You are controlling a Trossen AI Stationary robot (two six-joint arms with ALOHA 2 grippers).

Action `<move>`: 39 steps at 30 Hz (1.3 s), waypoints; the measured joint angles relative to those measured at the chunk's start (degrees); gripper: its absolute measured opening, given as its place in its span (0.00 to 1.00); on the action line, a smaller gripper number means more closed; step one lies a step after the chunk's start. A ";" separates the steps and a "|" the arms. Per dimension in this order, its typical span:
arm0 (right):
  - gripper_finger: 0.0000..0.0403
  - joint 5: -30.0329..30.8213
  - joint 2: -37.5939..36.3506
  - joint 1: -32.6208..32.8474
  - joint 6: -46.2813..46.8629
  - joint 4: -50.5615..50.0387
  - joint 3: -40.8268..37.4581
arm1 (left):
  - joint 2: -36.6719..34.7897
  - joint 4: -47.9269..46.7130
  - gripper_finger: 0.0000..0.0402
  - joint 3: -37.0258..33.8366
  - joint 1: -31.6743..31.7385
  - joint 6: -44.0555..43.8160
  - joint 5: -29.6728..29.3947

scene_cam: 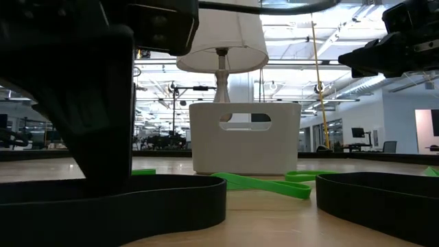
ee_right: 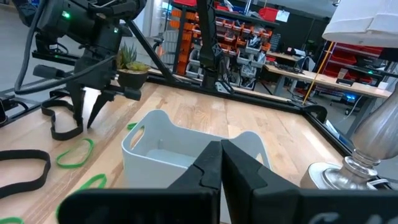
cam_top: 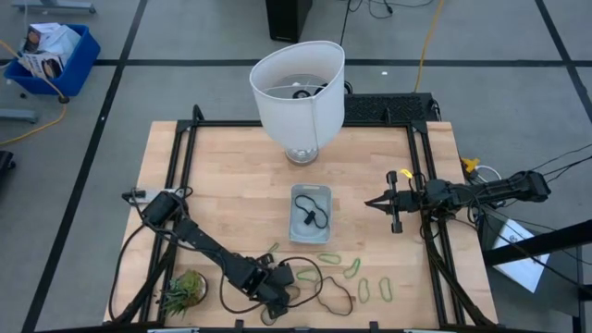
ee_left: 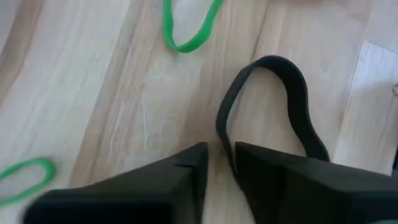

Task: Pick and place rubber bands into bin
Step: Put the black rubber band into the gray bin

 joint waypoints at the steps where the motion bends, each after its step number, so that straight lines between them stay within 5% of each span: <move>1: 0.00 0.00 0.00 0.00 0.00 0.01 0.00 | 0.03 0.01 0.12 -0.02 -0.03 0.79 0.07; 3: 0.00 0.01 0.00 0.00 0.00 0.00 0.00 | 0.11 0.34 0.03 -0.02 -0.13 2.29 0.19; 13: 0.00 0.06 0.02 0.00 0.02 0.02 0.00 | -2.90 0.62 0.01 0.09 -1.10 20.02 -1.57; 22: 0.00 0.07 0.00 0.02 0.90 0.48 0.00 | -19.94 -2.98 0.01 -2.93 -1.48 36.71 -23.57; 27: 0.00 0.00 0.03 0.04 1.25 0.17 0.00 | -32.71 5.30 0.00 -18.41 -2.85 35.55 -33.06; 33: 0.00 -0.01 0.03 0.04 1.29 0.04 0.00 | -45.80 37.00 0.00 -44.50 -3.73 37.33 -35.06; 39: 0.00 0.04 0.04 0.04 1.29 0.02 0.00 | -50.48 66.10 0.00 -61.91 -2.80 47.04 -35.36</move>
